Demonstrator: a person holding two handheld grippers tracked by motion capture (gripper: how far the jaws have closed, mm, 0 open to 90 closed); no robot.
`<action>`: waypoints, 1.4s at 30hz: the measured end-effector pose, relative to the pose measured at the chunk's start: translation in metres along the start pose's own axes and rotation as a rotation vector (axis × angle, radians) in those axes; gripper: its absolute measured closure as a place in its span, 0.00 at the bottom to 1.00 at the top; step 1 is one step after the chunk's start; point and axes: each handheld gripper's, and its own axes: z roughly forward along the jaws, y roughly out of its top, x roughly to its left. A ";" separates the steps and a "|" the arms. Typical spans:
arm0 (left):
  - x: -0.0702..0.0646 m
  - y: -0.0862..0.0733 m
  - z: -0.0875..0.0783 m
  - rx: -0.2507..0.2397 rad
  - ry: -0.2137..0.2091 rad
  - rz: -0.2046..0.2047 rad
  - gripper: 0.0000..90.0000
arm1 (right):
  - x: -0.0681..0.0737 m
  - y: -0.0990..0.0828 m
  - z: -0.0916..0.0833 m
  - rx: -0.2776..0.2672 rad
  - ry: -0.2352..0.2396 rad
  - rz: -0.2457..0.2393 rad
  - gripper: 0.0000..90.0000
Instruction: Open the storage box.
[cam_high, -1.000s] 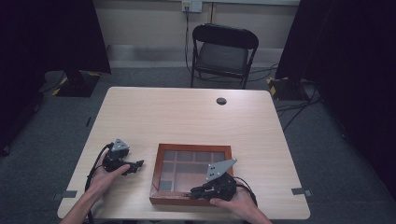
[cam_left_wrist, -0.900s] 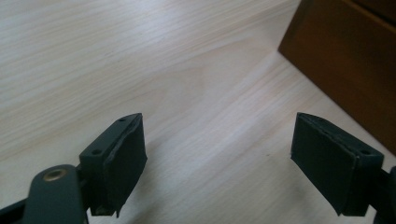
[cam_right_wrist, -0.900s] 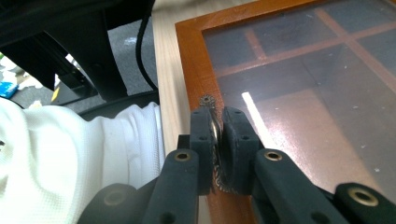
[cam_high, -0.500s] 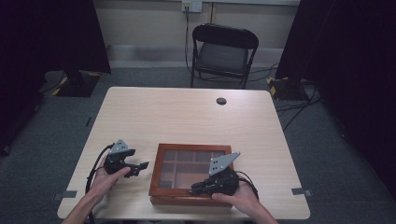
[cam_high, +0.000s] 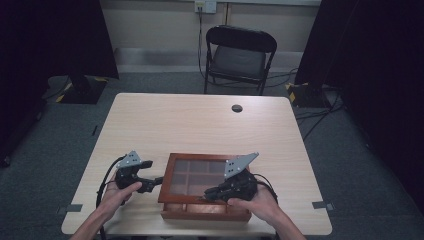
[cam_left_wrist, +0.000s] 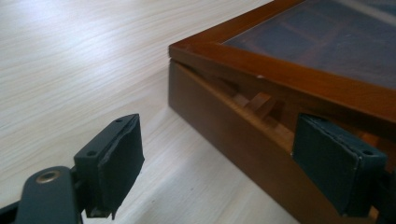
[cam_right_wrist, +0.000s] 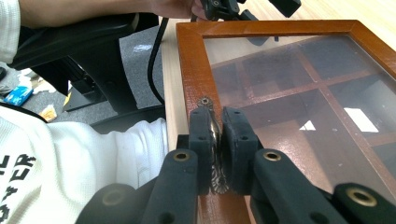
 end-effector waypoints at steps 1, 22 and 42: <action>-0.001 0.000 0.000 -0.003 -0.005 -0.002 0.18 | 0.000 0.000 0.000 -0.001 0.001 0.000 0.93; -0.011 0.003 0.004 0.020 -0.056 0.063 0.19 | -0.003 -0.004 -0.008 -0.055 -0.019 0.041 0.78; -0.013 0.010 -0.002 -0.023 -0.074 0.039 0.26 | -0.002 -0.036 -0.039 -0.108 -0.143 0.101 0.38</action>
